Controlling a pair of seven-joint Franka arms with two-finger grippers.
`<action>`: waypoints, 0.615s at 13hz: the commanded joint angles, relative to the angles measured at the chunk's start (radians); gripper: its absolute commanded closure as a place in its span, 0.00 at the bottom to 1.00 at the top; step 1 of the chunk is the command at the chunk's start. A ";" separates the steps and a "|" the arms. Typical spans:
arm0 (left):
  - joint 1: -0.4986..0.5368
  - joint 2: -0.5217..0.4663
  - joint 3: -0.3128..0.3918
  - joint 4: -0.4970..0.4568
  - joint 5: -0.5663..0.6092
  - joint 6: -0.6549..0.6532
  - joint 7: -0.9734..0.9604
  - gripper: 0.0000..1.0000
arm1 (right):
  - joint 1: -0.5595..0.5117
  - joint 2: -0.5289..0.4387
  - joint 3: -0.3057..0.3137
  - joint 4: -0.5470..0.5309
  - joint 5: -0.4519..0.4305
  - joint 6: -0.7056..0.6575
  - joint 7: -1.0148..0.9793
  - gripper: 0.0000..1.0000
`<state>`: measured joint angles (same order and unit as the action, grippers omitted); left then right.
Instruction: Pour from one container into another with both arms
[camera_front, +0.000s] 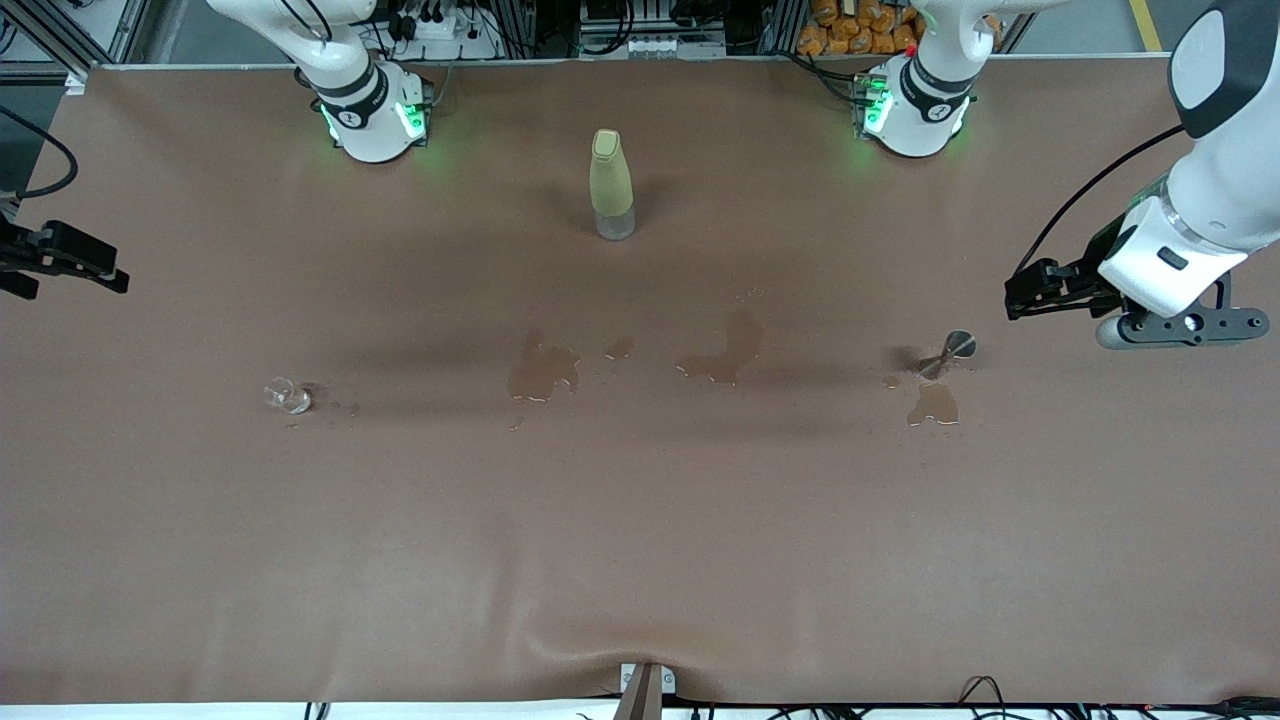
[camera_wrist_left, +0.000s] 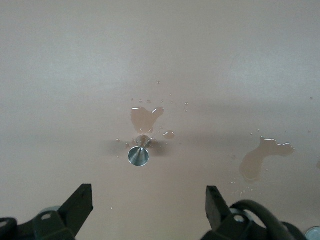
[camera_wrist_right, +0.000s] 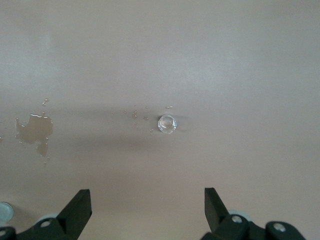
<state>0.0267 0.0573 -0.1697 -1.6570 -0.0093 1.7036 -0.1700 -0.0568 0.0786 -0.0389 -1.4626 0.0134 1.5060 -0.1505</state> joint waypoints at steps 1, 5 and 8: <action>0.002 -0.016 -0.001 0.000 -0.020 -0.016 0.009 0.00 | -0.005 -0.003 -0.001 0.005 -0.013 -0.010 -0.017 0.00; 0.006 -0.016 0.001 0.000 -0.021 -0.018 0.026 0.00 | -0.006 -0.003 -0.031 0.005 -0.013 -0.007 -0.120 0.00; 0.015 -0.014 0.002 -0.003 -0.023 -0.027 0.113 0.00 | -0.023 -0.003 -0.079 0.001 -0.013 -0.009 -0.335 0.00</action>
<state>0.0283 0.0573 -0.1688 -1.6571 -0.0093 1.6944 -0.1307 -0.0615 0.0786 -0.0949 -1.4626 0.0123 1.5060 -0.3559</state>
